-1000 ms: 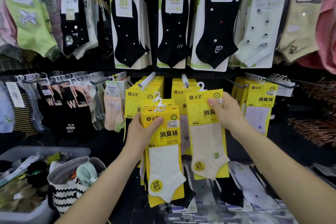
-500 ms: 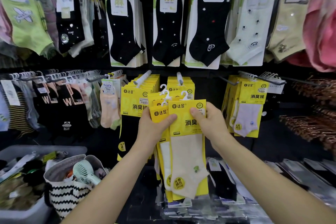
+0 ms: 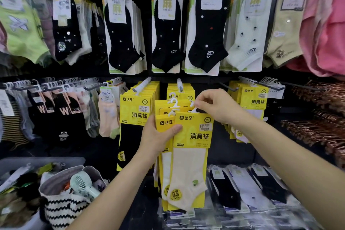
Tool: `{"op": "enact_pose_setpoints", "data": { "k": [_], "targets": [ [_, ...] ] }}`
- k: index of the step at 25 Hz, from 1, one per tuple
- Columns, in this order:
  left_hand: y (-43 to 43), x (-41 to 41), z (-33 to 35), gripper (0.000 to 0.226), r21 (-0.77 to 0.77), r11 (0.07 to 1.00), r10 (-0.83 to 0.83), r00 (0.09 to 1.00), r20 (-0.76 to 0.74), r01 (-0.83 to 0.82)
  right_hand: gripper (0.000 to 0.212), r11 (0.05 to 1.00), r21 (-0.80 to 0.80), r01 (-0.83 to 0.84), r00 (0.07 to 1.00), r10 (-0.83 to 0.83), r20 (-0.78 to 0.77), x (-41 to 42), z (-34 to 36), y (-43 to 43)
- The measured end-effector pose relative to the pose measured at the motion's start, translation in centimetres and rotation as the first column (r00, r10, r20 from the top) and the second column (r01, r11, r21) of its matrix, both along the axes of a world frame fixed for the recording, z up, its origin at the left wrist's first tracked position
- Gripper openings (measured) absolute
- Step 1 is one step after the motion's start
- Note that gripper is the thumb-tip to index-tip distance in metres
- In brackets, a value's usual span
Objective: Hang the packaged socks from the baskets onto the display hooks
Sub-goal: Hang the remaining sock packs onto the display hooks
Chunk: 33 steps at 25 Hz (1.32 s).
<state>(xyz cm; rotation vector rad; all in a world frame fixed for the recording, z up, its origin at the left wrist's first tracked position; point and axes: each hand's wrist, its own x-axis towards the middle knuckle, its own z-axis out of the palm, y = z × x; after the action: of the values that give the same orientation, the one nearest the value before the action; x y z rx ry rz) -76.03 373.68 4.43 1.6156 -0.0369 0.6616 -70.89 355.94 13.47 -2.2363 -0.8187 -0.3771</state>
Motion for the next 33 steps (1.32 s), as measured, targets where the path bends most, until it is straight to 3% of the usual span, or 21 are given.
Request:
{"op": "enact_pose_setpoints", "data": {
  "k": [6, 12, 17, 24, 29, 33],
  "targets": [
    [1.2, 0.6, 0.1, 0.037, -0.059, 0.997, 0.041, 0.999, -0.009, -0.041, 0.009, 0.983, 0.182, 0.008, 0.986, 0.022, -0.164, 0.5, -2.4, -0.7],
    [2.9, 0.9, 0.2, 0.036, -0.013, 0.997, 0.076, 0.997, -0.018, -0.076, 0.017, 0.959, 0.258, 0.116, 0.983, -0.074, -0.167, 2.4, -3.1, -1.7],
    [5.7, -0.2, 0.5, 0.033, -0.002, 0.992, 0.126, 0.992, 0.028, -0.126, 0.005, 0.941, 0.246, 0.234, 0.965, -0.195, -0.174, 5.2, -2.3, -0.9],
    [7.5, -1.5, 0.6, 0.041, 0.032, 0.989, 0.146, 0.989, 0.023, -0.147, 0.003, 0.947, 0.186, 0.264, 0.959, -0.236, -0.158, 8.2, -1.1, 3.8],
    [6.5, -0.2, 0.4, 0.033, 0.043, 0.991, 0.126, 0.992, -0.012, -0.126, 0.007, 0.930, 0.166, 0.327, 0.935, -0.293, -0.202, 8.5, -1.9, 4.4],
    [4.8, 0.5, 0.5, 0.031, 0.004, 0.993, 0.117, 0.993, -0.006, -0.117, 0.023, 0.869, 0.347, 0.352, 0.936, -0.331, -0.122, 6.2, -2.7, 3.3]
  ]
}}
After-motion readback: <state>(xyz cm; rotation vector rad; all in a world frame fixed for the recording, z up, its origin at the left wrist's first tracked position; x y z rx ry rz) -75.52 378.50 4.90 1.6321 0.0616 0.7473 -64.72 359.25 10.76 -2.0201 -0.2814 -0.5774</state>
